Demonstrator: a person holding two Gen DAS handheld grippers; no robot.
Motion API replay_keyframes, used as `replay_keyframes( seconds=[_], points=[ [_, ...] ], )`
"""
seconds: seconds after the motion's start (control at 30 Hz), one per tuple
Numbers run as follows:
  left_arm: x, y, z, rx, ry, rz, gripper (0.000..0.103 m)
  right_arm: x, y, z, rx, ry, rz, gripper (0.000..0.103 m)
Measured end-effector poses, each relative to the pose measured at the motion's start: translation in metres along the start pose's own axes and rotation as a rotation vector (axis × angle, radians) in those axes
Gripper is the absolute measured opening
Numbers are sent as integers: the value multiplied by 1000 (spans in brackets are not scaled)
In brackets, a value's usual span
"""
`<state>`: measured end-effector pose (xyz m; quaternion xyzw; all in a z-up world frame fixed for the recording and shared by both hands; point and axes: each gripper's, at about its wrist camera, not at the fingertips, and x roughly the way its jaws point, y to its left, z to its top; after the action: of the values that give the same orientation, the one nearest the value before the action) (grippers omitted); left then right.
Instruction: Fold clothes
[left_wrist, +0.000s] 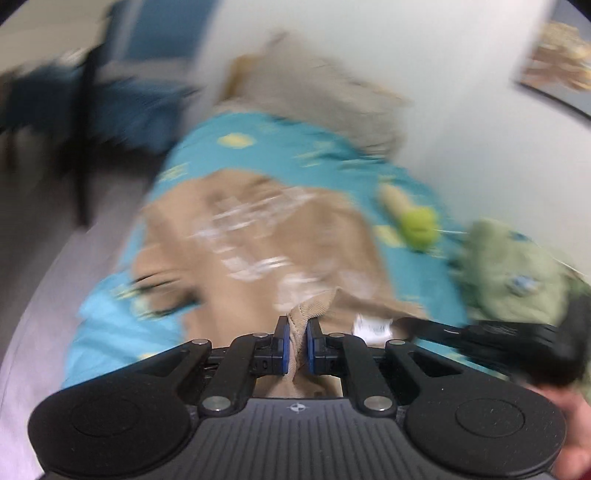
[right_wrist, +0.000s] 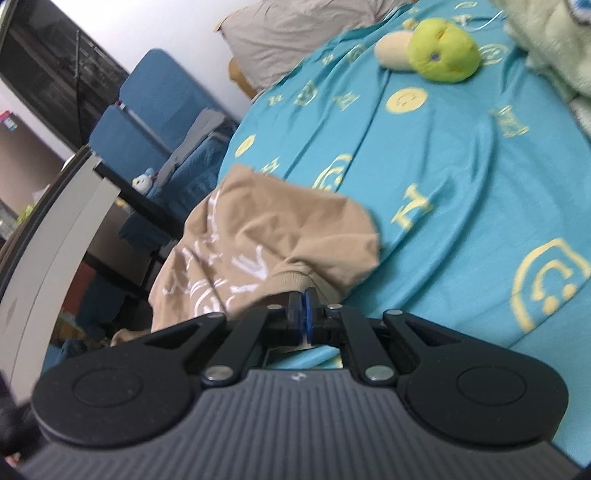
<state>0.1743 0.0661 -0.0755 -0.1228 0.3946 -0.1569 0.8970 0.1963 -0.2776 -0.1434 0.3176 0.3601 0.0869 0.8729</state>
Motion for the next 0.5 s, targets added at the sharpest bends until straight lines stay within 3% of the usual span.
replay_keyframes(
  seconds=[0.07, 0.1, 0.17, 0.23, 0.4, 0.5],
  points=[
    [9, 10, -2, -42, 35, 66, 11, 4, 6, -3, -13, 11, 27, 5],
    [10, 9, -4, -48, 41, 82, 17, 5, 9, -4, -22, 12, 36, 5],
    [12, 5, -9, -53, 45, 115, 31, 3, 14, -5, -40, 5, 53, 5],
    [14, -3, -12, -31, 24, 149, 60, 0, 17, -5, -38, -5, 74, 5],
    [17, -22, -22, 24, -27, 234, 78, -13, 26, -2, -39, -36, 145, 5],
    [21, -31, -26, 46, -51, 288, 78, -24, 37, -2, -57, -66, 200, 5]
  ],
)
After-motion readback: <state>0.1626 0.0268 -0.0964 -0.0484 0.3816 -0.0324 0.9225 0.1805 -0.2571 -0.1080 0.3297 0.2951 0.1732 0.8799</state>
